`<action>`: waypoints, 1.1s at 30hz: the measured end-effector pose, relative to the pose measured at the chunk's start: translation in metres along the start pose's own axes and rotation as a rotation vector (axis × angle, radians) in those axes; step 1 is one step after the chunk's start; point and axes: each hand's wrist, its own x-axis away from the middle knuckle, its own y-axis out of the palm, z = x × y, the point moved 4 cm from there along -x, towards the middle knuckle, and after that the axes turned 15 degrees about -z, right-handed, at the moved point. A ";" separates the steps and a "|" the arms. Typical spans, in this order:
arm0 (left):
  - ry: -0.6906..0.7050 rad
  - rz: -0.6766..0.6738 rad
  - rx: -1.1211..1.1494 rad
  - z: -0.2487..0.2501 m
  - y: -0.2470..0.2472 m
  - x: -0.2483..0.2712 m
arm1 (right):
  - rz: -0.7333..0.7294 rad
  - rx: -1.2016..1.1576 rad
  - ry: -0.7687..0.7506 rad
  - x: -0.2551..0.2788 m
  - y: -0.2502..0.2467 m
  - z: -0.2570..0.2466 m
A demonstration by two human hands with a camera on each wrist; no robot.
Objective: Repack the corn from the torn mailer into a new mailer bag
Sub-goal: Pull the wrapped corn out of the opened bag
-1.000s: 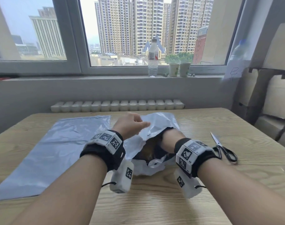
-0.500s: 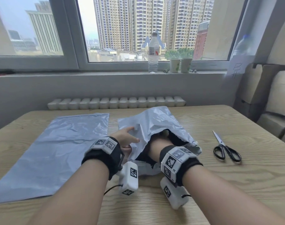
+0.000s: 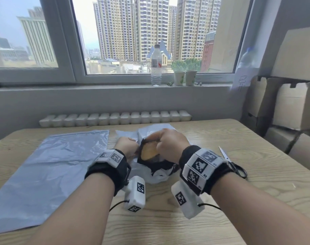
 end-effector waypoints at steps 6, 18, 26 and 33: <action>-0.064 0.015 -0.213 -0.019 -0.008 -0.010 | 0.405 -0.233 -0.181 0.013 -0.039 -0.001; 0.348 -0.184 -0.271 0.086 -0.004 0.065 | 0.635 -0.585 -0.279 0.016 -0.095 -0.013; 0.507 -0.202 -0.036 0.107 0.000 0.080 | 0.574 -0.785 -0.381 0.030 -0.108 -0.030; 0.518 -0.091 0.034 0.102 0.001 0.086 | 0.467 -0.624 -0.432 0.040 -0.107 -0.038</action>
